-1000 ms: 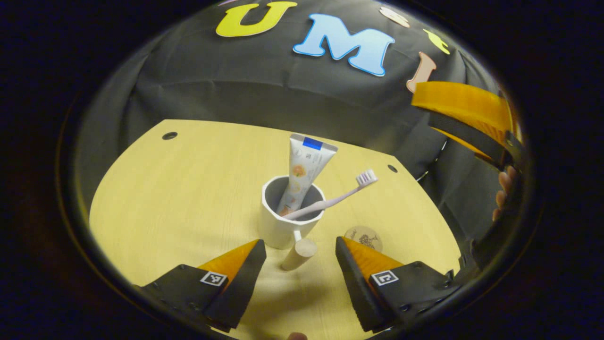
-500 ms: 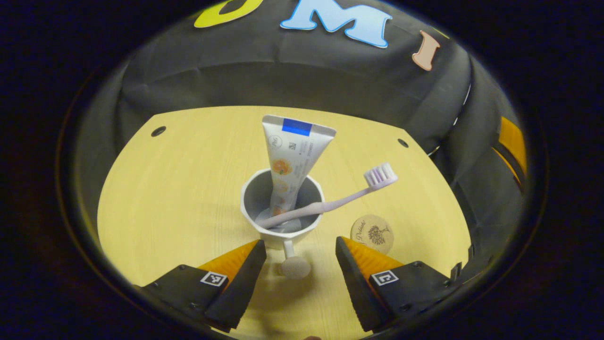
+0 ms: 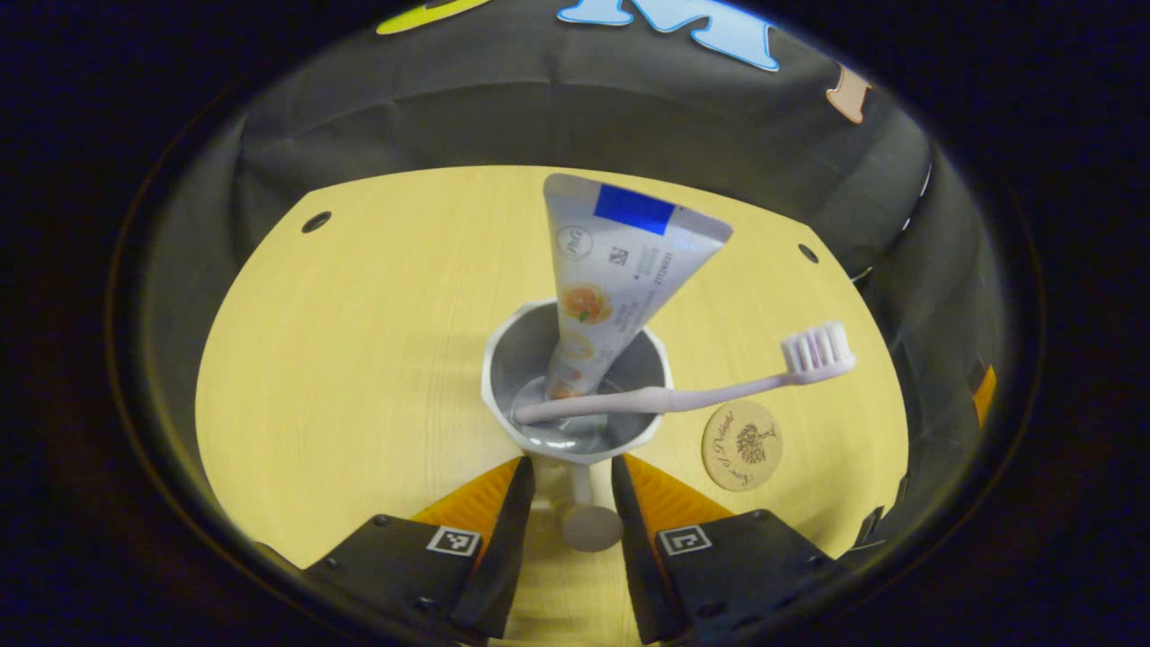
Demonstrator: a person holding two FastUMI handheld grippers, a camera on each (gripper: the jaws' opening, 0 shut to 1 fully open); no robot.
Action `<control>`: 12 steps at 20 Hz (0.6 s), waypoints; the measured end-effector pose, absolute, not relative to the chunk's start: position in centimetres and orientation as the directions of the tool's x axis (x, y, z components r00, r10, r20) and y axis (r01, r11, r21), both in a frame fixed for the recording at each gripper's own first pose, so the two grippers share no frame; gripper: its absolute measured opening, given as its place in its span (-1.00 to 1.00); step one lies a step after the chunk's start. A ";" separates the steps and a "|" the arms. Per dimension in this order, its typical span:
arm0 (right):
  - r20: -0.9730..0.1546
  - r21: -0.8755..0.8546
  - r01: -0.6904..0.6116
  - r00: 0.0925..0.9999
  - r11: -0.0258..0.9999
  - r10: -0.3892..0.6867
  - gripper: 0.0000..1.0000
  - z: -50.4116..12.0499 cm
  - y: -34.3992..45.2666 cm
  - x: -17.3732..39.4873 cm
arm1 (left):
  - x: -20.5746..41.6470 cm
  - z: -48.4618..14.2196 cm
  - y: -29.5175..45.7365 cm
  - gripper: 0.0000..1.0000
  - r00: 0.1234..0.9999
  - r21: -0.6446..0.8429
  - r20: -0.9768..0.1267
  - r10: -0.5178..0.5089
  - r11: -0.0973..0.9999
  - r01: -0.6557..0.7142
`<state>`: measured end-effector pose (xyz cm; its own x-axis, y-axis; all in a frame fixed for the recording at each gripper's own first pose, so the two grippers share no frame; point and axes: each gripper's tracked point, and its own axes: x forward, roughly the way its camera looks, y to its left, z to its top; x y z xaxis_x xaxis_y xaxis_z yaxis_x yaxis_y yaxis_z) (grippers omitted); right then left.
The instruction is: Put the toothbrush and toothpaste on the desktop into the cup, then pick up the cup and place it on the coaster on the desktop.
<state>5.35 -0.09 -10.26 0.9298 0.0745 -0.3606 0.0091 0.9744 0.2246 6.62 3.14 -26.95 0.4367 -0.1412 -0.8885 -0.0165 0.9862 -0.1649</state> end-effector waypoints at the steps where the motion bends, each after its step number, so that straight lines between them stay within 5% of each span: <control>1: -0.367 0.228 0.022 0.928 0.973 0.065 0.90 -10.5 -0.5 5.0 | 6.5 -27.2 3.0 0.01 0.427 -0.163 -0.893 -0.139 0.986 -0.019; 4: -0.386 0.232 0.043 0.921 0.972 0.051 0.90 -10.9 -1.2 4.2 | 6.3 -27.4 3.0 -0.20 0.405 -0.128 -0.908 -0.110 0.992 -0.017; 12: -0.399 0.222 0.064 0.917 0.973 0.030 0.90 -11.1 -2.1 2.4 | 5.6 -27.8 3.0 -0.37 0.372 -0.068 -0.926 -0.067 0.998 0.009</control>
<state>2.45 -2.09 -11.07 0.9165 0.0304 -0.3988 0.0642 0.9730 0.2216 5.57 3.00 -27.75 0.3721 -0.0668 -0.9258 0.0092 0.9976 -0.0683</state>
